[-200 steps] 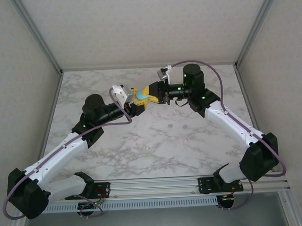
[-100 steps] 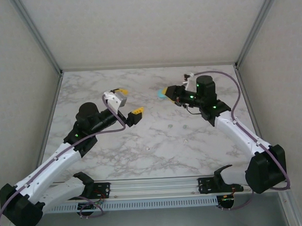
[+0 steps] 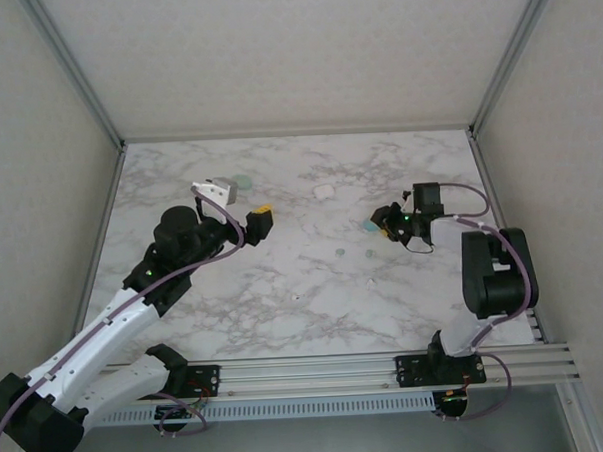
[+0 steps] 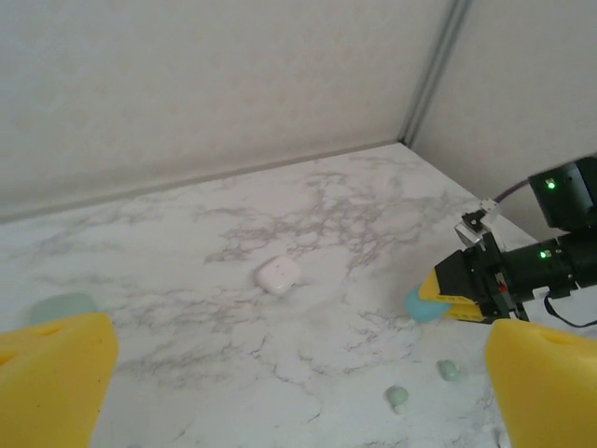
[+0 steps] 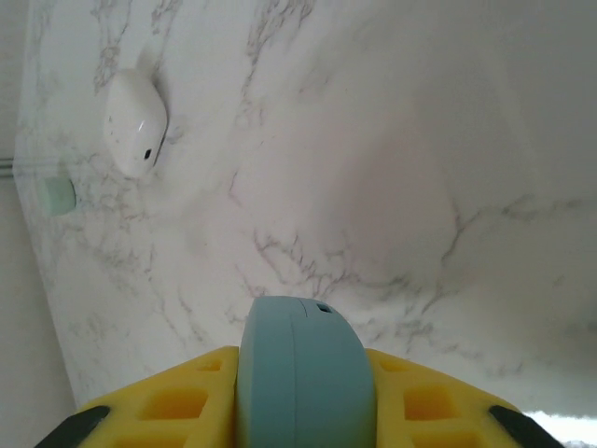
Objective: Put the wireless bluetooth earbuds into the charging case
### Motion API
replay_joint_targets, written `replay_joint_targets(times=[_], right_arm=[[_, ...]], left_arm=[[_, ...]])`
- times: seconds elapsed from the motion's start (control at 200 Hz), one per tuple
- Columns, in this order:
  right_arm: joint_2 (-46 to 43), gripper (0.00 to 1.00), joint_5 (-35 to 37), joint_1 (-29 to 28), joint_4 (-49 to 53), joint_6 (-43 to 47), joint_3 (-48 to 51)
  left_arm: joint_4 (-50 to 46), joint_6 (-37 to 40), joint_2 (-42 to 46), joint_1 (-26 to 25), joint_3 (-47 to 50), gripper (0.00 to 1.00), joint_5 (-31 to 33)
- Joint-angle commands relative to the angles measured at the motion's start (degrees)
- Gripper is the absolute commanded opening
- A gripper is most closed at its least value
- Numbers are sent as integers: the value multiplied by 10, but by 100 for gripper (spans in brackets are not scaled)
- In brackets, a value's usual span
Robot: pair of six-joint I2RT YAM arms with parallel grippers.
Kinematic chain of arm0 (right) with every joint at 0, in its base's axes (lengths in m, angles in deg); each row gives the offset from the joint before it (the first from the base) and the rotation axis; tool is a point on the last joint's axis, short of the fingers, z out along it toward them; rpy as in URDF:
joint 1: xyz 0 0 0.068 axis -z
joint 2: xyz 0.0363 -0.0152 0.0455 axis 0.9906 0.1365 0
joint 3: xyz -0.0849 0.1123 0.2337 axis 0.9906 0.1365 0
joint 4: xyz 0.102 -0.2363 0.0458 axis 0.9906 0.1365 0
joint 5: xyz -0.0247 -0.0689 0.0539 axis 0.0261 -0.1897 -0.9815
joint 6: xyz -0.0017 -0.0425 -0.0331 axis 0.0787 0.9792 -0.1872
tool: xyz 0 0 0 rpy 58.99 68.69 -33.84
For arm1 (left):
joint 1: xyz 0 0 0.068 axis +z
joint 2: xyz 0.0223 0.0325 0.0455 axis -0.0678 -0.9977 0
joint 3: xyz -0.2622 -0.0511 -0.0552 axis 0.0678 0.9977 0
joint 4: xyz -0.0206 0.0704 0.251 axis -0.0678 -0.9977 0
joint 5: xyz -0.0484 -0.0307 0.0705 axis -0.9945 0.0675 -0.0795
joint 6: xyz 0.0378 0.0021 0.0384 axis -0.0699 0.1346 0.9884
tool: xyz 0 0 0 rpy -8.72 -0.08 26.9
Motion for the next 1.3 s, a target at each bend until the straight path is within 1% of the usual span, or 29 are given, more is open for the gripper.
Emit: replay_joint_targets(times=[0.0, 0.085, 0.16, 0.245, 0.31, 0.441, 0.576, 0.626, 0.816, 0.926, 1.021, 1.151, 1.236, 1.296], right_arm=[[34, 16, -31, 11, -33, 32, -41], [52, 17, -20, 13, -22, 47, -64], [71, 18, -25, 12, -20, 56, -84], [101, 19, -40, 13, 5, 59, -113], [114, 22, -45, 12, -1, 58, -116], [134, 22, -57, 12, 18, 74, -132], [145, 26, -65, 13, 47, 95, -145], [146, 28, -60, 13, 61, 105, -148], [141, 43, -17, 14, 118, 135, -163], [132, 48, 1, 14, 150, 152, -179], [126, 53, 30, 14, 187, 170, -202], [119, 64, 74, 14, 238, 193, -240], [117, 68, 85, 12, 266, 209, -272], [122, 69, 85, 6, 288, 222, -301]], left_arm=[[-41, -64, 3, 5, -41, 100, 73], [-88, -67, -6, 7, -70, 100, 100], [-125, -53, -14, 8, -86, 100, 88], [-129, -46, -13, 7, -87, 100, 69], [-128, -45, -12, 7, -85, 100, 62], [-125, -42, -8, 7, -82, 100, 62], [-125, -37, -10, 7, -84, 100, 65], [-123, -35, -11, 7, -84, 100, 66], [-127, -31, -8, 7, -87, 100, 71], [-129, -30, -5, 8, -86, 100, 71], [-132, -30, -4, 8, -86, 100, 70], [-133, -30, -3, 8, -84, 100, 72], [-135, -31, -3, 9, -85, 100, 76], [-133, -31, -4, 9, -83, 100, 80]])
